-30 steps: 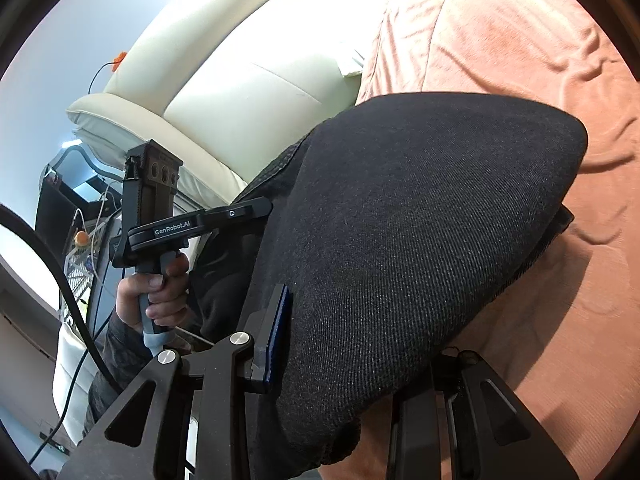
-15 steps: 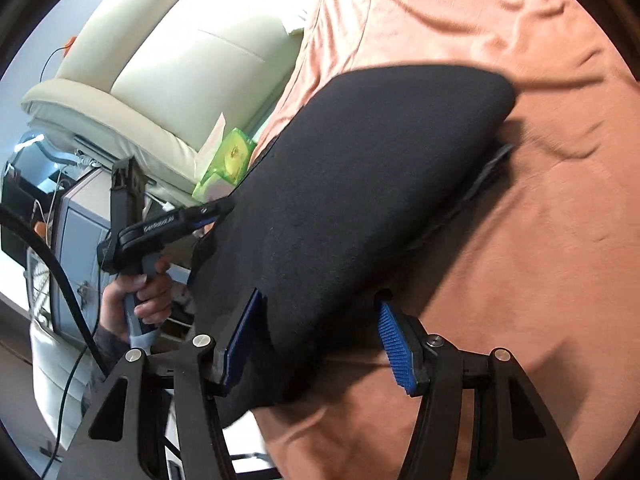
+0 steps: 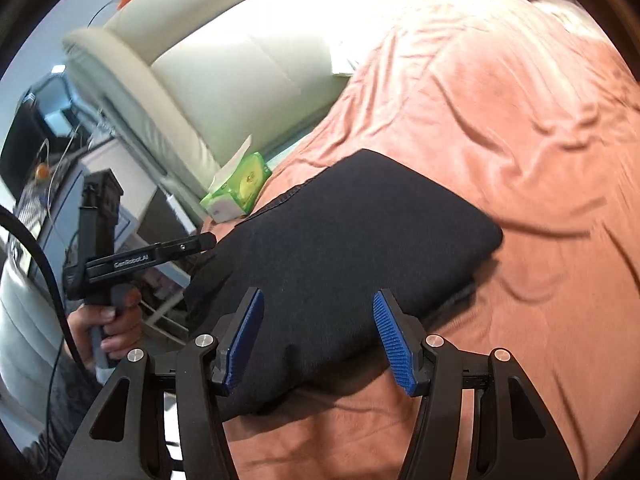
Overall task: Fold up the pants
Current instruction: 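Lay the folded black pants on the blanket and open both tools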
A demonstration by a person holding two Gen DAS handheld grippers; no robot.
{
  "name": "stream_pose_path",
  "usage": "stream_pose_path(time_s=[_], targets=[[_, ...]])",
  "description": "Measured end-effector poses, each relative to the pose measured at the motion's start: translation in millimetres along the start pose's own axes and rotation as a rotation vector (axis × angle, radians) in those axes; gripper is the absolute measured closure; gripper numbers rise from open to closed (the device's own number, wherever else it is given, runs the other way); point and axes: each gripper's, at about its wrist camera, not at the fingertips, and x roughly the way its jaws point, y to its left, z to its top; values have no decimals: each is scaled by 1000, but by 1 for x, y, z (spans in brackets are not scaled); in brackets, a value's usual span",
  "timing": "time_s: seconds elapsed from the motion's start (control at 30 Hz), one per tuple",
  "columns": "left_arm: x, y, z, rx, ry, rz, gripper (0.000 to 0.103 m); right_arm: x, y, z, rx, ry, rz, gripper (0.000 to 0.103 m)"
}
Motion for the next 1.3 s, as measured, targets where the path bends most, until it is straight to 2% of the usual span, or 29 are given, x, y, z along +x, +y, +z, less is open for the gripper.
stream_pose_path(time_s=[0.13, 0.23, 0.33, 0.47, 0.57, 0.7, 0.9, 0.93, 1.0, 1.07, 1.13, 1.23, 1.3], targets=[[-3, -10, -18, -20, -23, 22, 55, 25, 8, 3, -103, 41, 13, 47], [1, -13, -32, -46, -6, -17, 55, 46, 10, 4, -161, 79, 4, 51], [12, -17, -47, -62, 35, -9, 55, 66, 10, 1, -233, 128, -63, 60], [13, -22, -63, -67, 47, -5, 55, 71, 10, -14, -323, 153, -145, 60], [9, -25, -71, -81, 47, -3, 55, 64, 6, -18, -298, 172, -143, 60], [-1, -36, -83, -80, 53, 4, 55, 54, 14, -26, -329, 210, -204, 61], [-31, -60, -90, -62, 41, 2, 55, 6, 25, -25, -269, 159, -218, 63], [-38, -65, -91, -57, 36, 2, 55, -3, 28, -25, -261, 152, -220, 61], [-52, -76, -96, -41, 26, 1, 51, -25, 38, -24, -257, 126, -244, 51], [-67, -90, -101, -17, 8, 5, 37, -45, 46, -26, -261, 93, -273, 29], [-79, -102, -105, 6, -5, 14, 29, -66, 55, -30, -259, 59, -297, 20], [-98, -119, -113, 28, -21, 15, 19, -88, 69, -36, -276, 55, -377, 16], [-111, -129, -119, 43, -34, 23, 12, -101, 79, -43, -287, 62, -389, 16]])
